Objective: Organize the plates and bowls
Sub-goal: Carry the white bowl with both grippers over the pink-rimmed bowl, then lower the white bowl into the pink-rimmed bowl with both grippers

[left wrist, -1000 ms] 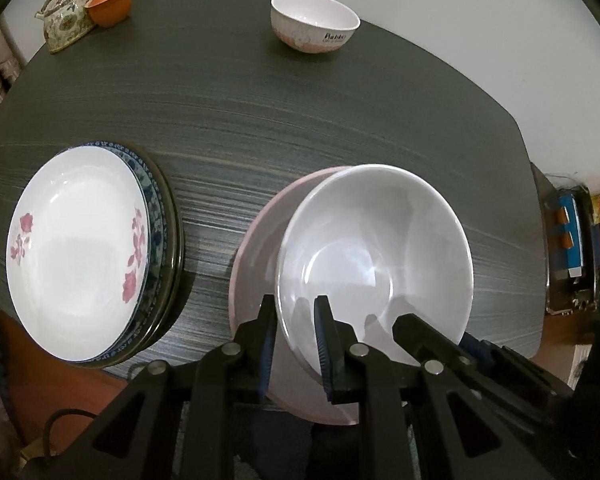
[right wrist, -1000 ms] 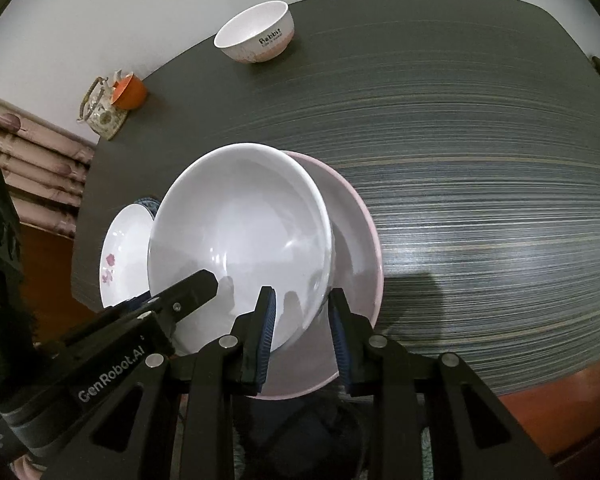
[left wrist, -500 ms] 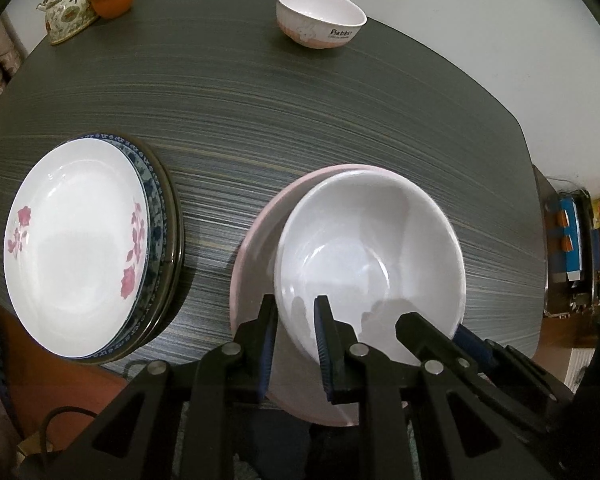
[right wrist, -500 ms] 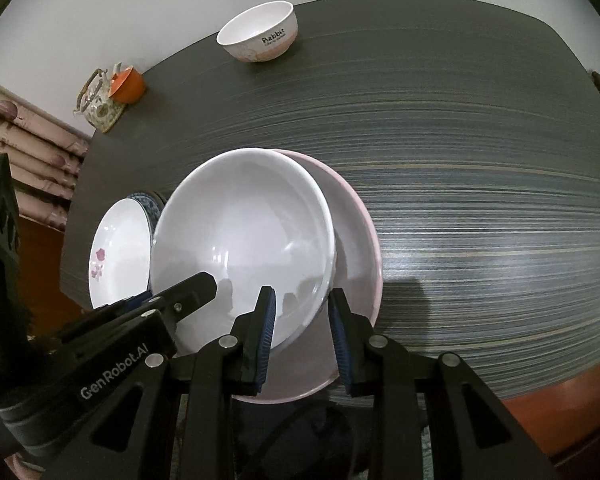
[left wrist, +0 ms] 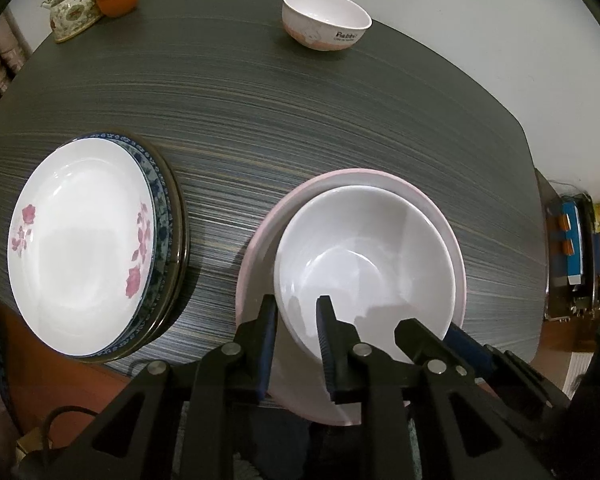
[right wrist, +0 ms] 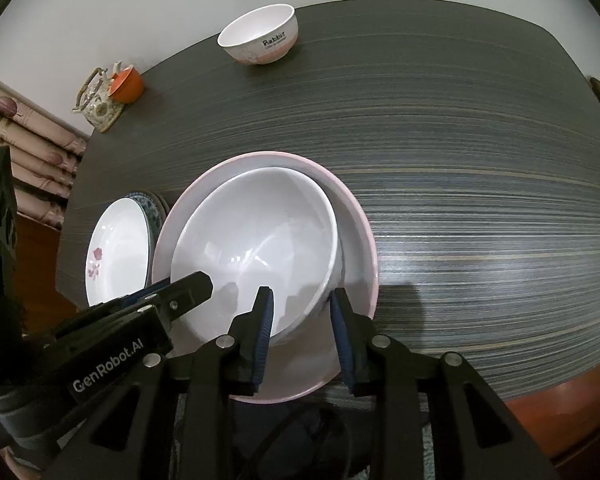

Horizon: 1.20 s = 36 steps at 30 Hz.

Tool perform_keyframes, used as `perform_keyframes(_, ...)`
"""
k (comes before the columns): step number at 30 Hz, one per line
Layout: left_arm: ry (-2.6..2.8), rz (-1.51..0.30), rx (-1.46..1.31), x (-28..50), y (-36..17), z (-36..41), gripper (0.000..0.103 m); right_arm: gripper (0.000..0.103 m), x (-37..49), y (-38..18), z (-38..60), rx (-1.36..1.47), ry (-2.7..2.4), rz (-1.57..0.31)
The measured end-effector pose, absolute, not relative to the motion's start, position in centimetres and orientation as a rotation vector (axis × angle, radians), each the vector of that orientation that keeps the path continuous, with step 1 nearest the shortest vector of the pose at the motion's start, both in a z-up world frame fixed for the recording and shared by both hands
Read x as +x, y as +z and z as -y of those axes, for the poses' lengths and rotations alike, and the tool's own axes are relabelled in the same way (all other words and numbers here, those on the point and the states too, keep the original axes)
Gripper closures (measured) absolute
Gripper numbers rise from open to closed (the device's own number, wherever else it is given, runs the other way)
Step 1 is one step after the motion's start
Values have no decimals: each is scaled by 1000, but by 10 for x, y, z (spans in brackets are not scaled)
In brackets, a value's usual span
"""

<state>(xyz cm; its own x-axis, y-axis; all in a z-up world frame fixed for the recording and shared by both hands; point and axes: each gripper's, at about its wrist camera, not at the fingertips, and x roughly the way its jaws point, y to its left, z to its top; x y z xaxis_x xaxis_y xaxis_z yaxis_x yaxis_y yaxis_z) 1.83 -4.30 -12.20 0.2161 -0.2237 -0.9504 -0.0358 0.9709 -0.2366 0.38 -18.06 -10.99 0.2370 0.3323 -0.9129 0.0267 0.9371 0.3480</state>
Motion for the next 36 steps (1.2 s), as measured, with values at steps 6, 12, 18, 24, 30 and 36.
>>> perform_keyframes(6,-127,-1348,-236,17,-122,39,83,73,1,-109,180,318,222,-1319)
perform_keyframes(12,-134,-1337,-231,15,-117,38,78,65,-2,-107,175,302,240,-1316)
perform_keyframes(18,-133,-1341,-240,14,-117,36,78,64,-7,-106,171,282,241,-1305)
perform_keyframes(24,-142,-1321,-253,13,-111,34,78,62,-9,-107,172,283,249,-1302)
perform_keyframes(30,-143,-1313,-260,14,-108,33,77,59,-12,-105,171,282,262,-1294)
perform_keyframes(36,-138,-1318,-270,14,-109,28,77,59,-14,-105,171,285,272,-1288)
